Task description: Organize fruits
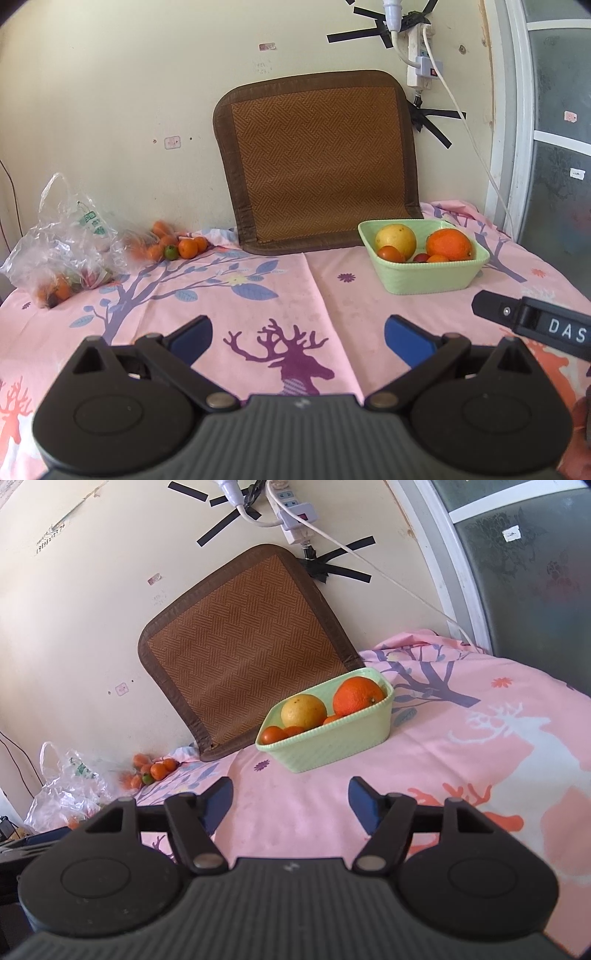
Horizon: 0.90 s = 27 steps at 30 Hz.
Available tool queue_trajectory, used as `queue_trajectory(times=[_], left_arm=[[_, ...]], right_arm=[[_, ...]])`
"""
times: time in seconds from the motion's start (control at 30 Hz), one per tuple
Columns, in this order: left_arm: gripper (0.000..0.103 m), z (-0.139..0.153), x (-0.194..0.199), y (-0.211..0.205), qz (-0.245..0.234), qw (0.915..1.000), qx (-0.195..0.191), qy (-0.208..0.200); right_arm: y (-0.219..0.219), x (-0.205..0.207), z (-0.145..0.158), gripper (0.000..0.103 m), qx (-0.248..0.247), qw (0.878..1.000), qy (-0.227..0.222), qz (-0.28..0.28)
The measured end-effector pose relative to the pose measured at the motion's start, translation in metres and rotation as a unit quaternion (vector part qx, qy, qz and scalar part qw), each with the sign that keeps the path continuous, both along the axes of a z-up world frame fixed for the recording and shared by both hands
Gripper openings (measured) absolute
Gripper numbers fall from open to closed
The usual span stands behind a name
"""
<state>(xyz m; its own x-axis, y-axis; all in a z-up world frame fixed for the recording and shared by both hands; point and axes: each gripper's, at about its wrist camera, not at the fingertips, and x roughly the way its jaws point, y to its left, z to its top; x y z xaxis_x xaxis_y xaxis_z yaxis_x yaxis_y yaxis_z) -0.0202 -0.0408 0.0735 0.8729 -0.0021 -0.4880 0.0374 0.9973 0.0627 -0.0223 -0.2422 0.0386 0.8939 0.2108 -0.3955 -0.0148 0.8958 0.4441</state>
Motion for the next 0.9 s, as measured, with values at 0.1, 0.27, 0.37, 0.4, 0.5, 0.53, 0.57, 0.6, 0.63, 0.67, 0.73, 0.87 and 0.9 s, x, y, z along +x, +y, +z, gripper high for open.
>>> queue_trajectory(times=[0.1, 0.27, 0.37, 0.4, 0.5, 0.53, 0.57, 0.6, 0.63, 0.67, 0.73, 0.87, 0.9], left_arm=[[0.103, -0.0002, -0.0003, -0.0005, 0.001, 1.0, 0.0, -0.001], [0.103, -0.0003, 0.0002, 0.0006, 0.003, 1.0, -0.002, -0.001], [0.103, -0.0004, 0.0001, 0.0008, 0.003, 1.0, -0.001, -0.001], [0.103, -0.0004, 0.0, 0.001, 0.003, 1.0, -0.001, -0.001], [0.103, -0.0004, -0.0006, 0.0009, 0.002, 1.0, 0.0, -0.003], [0.103, -0.0003, -0.0009, 0.0006, 0.002, 1.0, 0.0, -0.004], [0.103, -0.0004, -0.0011, 0.0004, 0.001, 1.0, 0.001, -0.005], [0.103, -0.0002, -0.0016, 0.0001, 0.0, 1.0, 0.002, -0.005], [0.103, -0.0002, -0.0017, -0.0001, 0.0, 1.0, 0.002, -0.005], [0.103, -0.0003, -0.0016, -0.0002, -0.001, 1.0, 0.001, -0.004], [0.103, -0.0008, -0.0013, -0.0003, 0.0, 1.0, 0.001, -0.002], [0.103, -0.0023, 0.0004, -0.0003, -0.001, 1.0, -0.002, 0.005], [0.103, -0.0028, 0.0007, -0.0004, 0.0, 1.0, -0.002, 0.006]], right_arm=[[0.0, -0.0001, 0.0002, 0.071, -0.001, 1.0, -0.001, 0.0], [-0.0008, -0.0001, -0.0003, 0.071, 0.0, 1.0, 0.0, -0.001], [-0.0015, -0.0002, -0.001, 0.071, 0.001, 1.0, 0.0, -0.003], [-0.0014, -0.0003, -0.0008, 0.071, 0.001, 1.0, 0.0, -0.002], [-0.0014, -0.0002, -0.0008, 0.071, 0.001, 1.0, 0.0, -0.002], [-0.0015, -0.0002, -0.0009, 0.071, 0.001, 1.0, 0.0, -0.003], [-0.0014, -0.0001, -0.0008, 0.071, 0.001, 1.0, 0.001, -0.003], [-0.0016, -0.0002, -0.0009, 0.071, 0.001, 1.0, 0.001, -0.003], [-0.0021, -0.0004, -0.0011, 0.071, 0.002, 1.0, 0.001, -0.004], [-0.0025, -0.0007, -0.0013, 0.071, 0.002, 1.0, 0.0, -0.005], [-0.0031, -0.0012, -0.0013, 0.071, 0.002, 1.0, -0.001, -0.006], [-0.0018, -0.003, -0.0003, 0.071, -0.005, 1.0, -0.006, -0.008], [-0.0015, -0.0032, 0.0, 0.071, -0.006, 1.0, -0.007, -0.007]])
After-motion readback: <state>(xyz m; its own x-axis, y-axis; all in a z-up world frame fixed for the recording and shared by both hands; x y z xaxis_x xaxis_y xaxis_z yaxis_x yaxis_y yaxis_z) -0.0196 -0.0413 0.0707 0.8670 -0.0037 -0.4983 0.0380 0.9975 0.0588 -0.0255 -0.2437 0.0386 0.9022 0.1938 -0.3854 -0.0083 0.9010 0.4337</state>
